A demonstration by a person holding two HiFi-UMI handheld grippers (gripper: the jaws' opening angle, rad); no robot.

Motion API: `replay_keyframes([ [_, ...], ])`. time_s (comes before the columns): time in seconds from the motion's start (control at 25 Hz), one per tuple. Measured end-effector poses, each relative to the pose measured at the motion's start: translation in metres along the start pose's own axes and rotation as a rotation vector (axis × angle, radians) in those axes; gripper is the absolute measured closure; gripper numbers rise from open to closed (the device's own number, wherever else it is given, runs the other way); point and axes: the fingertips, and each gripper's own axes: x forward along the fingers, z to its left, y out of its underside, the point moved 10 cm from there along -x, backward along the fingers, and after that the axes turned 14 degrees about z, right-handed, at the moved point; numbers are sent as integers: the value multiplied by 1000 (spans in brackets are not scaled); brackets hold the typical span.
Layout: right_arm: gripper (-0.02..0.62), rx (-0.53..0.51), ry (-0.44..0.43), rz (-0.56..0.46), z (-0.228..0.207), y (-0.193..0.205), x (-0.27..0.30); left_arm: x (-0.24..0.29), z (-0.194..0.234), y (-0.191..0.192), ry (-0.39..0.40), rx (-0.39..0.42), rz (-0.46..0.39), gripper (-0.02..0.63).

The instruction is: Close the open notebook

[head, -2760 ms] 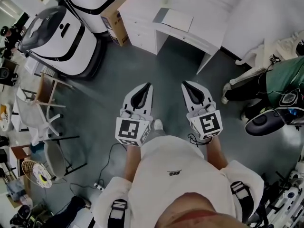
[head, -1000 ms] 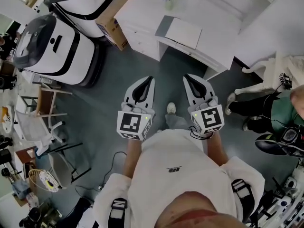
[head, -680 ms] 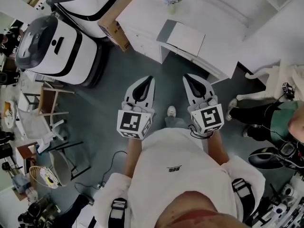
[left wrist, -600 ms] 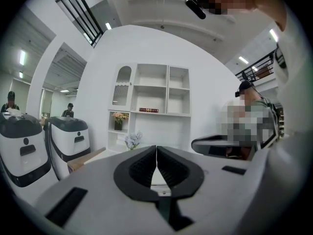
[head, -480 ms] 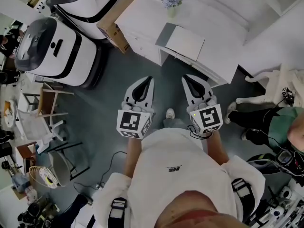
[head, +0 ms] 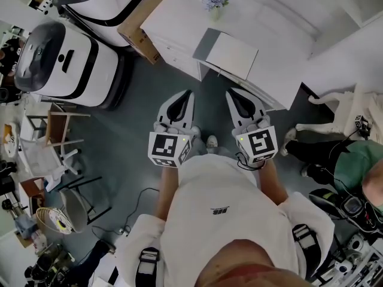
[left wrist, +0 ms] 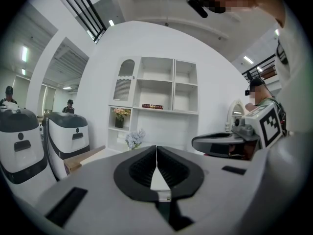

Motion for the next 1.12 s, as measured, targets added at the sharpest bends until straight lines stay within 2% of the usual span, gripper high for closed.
replay_keyframes([
  [0.48, 598, 30, 26, 50, -19, -3, 68, 50, 61, -4, 25, -20, 22, 606],
  [1.12, 598, 127, 102, 152, -56, -18, 182, 152, 160, -19, 165, -17, 120, 606],
])
